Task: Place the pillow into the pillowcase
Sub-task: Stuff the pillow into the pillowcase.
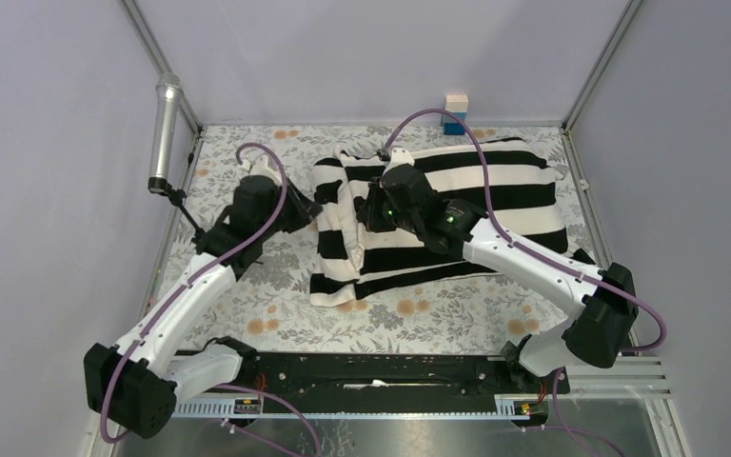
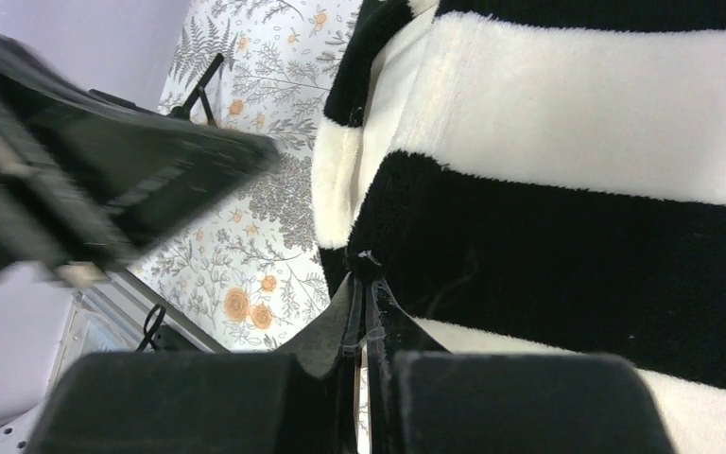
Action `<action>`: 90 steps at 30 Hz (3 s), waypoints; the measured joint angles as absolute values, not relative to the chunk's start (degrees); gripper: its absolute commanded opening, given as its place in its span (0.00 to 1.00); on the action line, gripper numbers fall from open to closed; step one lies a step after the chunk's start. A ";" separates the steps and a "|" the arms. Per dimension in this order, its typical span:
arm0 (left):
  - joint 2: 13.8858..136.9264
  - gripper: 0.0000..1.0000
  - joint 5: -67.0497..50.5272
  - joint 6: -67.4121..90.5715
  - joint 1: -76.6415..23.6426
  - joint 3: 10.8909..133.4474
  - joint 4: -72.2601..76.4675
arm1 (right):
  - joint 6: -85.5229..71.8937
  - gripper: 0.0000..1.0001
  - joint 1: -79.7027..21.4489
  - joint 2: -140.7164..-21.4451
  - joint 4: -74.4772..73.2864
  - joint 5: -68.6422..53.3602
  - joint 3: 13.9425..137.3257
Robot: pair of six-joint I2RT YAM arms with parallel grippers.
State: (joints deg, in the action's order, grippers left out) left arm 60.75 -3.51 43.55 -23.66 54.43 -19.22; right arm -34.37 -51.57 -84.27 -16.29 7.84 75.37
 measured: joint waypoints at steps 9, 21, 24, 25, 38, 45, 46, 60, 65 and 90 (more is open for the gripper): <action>76.71 0.07 -9.56 49.71 -27.75 40.12 0.34 | -34.15 0.00 -53.21 -93.06 -17.43 5.87 82.19; 74.24 0.22 -9.26 53.06 -27.20 39.53 -0.14 | -36.14 0.00 -51.46 -101.01 -13.30 3.31 80.09; 72.69 0.35 -8.32 52.18 -27.22 39.75 -1.72 | -35.99 0.01 -51.37 -101.32 -14.46 3.31 82.15; 72.31 0.37 -7.97 51.66 -27.22 39.94 -2.59 | -35.81 0.04 -51.37 -101.47 -15.00 3.33 83.05; 55.83 0.57 1.76 44.97 -29.78 49.15 -24.97 | -30.35 0.78 -51.72 -98.63 -20.80 5.76 89.08; 54.39 0.60 4.80 46.00 -39.22 46.81 -28.77 | -27.64 0.98 -52.10 -82.39 -25.52 16.38 83.59; 54.33 0.60 5.21 46.17 -40.91 46.44 -28.80 | -27.64 0.98 -52.07 -79.50 -25.93 17.89 82.00; 63.99 0.00 13.08 45.06 -48.36 48.12 -26.68 | -34.54 1.00 -48.60 -60.25 -31.48 27.44 52.05; 64.86 0.00 16.12 41.95 -45.91 53.19 -29.10 | -35.68 1.00 -47.57 -58.87 -31.48 28.40 49.89; 77.67 0.00 -5.76 37.95 -25.36 69.25 -31.53 | -23.27 1.00 -60.53 -80.90 -19.70 31.05 70.78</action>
State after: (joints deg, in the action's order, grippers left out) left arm 77.67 -5.76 37.95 -25.36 69.25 -31.53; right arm -23.27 -60.53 -80.90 -19.70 31.05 70.78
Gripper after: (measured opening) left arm 0.010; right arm 0.993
